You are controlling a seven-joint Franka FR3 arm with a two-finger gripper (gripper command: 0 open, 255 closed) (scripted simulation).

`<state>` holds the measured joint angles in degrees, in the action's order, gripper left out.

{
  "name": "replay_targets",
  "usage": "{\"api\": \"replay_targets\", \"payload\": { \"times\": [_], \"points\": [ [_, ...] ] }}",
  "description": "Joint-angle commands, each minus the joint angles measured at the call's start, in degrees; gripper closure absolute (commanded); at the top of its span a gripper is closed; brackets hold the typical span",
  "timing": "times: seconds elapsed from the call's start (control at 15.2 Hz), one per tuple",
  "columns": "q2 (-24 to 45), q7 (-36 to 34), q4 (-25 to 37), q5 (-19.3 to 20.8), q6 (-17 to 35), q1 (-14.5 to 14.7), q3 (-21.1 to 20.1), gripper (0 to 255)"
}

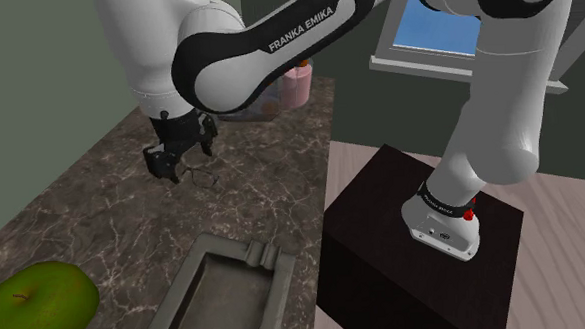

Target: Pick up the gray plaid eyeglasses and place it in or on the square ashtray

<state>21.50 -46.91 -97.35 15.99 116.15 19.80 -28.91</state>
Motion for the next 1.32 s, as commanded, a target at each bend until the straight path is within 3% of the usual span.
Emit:
{"api": "replay_targets", "payload": {
  "times": [0.0, 0.46, 0.92, 0.99, 1.25],
  "points": [
    [2.8, -1.0, 2.5, 1.5, 0.0, 1.3, 0.4, 0],
    [4.9, -1.9, 0.4, 2.9, 4.0, 1.5, 1.2, 0],
    [4.9, -1.9, 0.4, 2.9, 4.0, 1.5, 1.2, 0],
    [4.9, -1.9, 0.4, 2.9, 4.0, 1.5, 1.2, 255],
    [5.0, -1.9, 0.8, 2.9, 3.7, 1.6, 1.2, 255]
  ]
}}
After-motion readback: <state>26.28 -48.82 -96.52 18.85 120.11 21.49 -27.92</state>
